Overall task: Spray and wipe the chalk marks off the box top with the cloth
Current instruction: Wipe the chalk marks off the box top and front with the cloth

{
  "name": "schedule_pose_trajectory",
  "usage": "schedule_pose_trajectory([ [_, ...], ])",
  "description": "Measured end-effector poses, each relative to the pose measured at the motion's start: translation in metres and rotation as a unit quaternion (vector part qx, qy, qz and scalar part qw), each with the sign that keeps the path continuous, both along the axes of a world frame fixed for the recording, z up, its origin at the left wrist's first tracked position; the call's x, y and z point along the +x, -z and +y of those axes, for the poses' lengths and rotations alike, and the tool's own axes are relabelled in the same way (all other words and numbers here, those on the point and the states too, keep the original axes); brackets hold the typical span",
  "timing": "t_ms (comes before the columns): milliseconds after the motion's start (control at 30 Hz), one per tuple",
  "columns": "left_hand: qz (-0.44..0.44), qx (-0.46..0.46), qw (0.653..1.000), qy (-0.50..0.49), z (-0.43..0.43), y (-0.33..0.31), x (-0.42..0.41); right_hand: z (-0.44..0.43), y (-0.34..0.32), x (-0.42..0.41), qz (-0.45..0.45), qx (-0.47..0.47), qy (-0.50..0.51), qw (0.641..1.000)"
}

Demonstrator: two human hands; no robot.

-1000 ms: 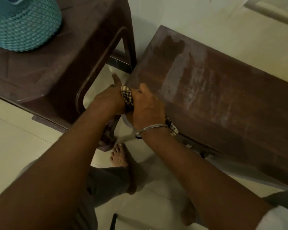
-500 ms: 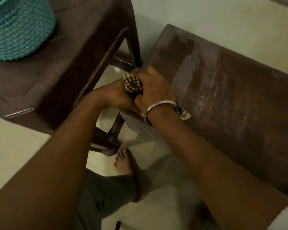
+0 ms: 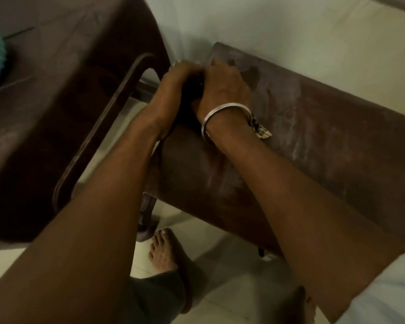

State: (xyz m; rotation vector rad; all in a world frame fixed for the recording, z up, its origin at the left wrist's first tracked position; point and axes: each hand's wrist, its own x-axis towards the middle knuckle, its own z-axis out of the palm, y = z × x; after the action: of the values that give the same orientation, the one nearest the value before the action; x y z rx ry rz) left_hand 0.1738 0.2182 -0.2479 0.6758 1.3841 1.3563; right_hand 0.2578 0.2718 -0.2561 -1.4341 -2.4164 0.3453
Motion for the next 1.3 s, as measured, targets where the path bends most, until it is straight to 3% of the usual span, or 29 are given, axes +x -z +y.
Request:
schedule_pose_trajectory([
  [133,0.052,-0.005,0.998,0.032,0.023,0.006,0.003,0.02,-0.002,-0.003,0.028,0.006,0.026,0.999],
  [400,0.141,-0.032,0.987,0.065,0.059,0.008,0.003,0.065,0.004,-0.005,-0.012,0.023,0.055,0.998],
  [567,0.273,-0.075,0.959,0.028,0.079,0.018,0.006,0.073,0.002,-0.006,0.001,0.019,0.08,0.997],
  [700,0.439,-0.034,0.897,0.028,0.074,0.025,0.021,0.071,0.004,0.029,-0.009,0.019,0.106,0.994],
  [800,0.584,-0.039,0.805,0.097,0.068,0.031,0.028,0.065,0.003,0.072,-0.036,0.0,0.132,0.991],
  [867,0.636,-0.039,0.757,0.147,0.062,0.032,0.041,0.06,0.0,0.095,-0.042,-0.016,0.16,0.986],
  [933,0.654,-0.028,0.736,0.173,0.057,0.033,0.057,0.053,0.0,0.114,-0.043,-0.02,0.185,0.982],
  [1167,0.624,0.004,0.753,0.207,0.044,0.03,0.066,0.04,0.002,0.171,-0.019,0.027,0.262,0.965],
  [1300,0.645,-0.021,0.749,0.15,0.02,0.032,0.046,0.03,0.002,0.148,0.004,0.005,0.264,0.964],
])
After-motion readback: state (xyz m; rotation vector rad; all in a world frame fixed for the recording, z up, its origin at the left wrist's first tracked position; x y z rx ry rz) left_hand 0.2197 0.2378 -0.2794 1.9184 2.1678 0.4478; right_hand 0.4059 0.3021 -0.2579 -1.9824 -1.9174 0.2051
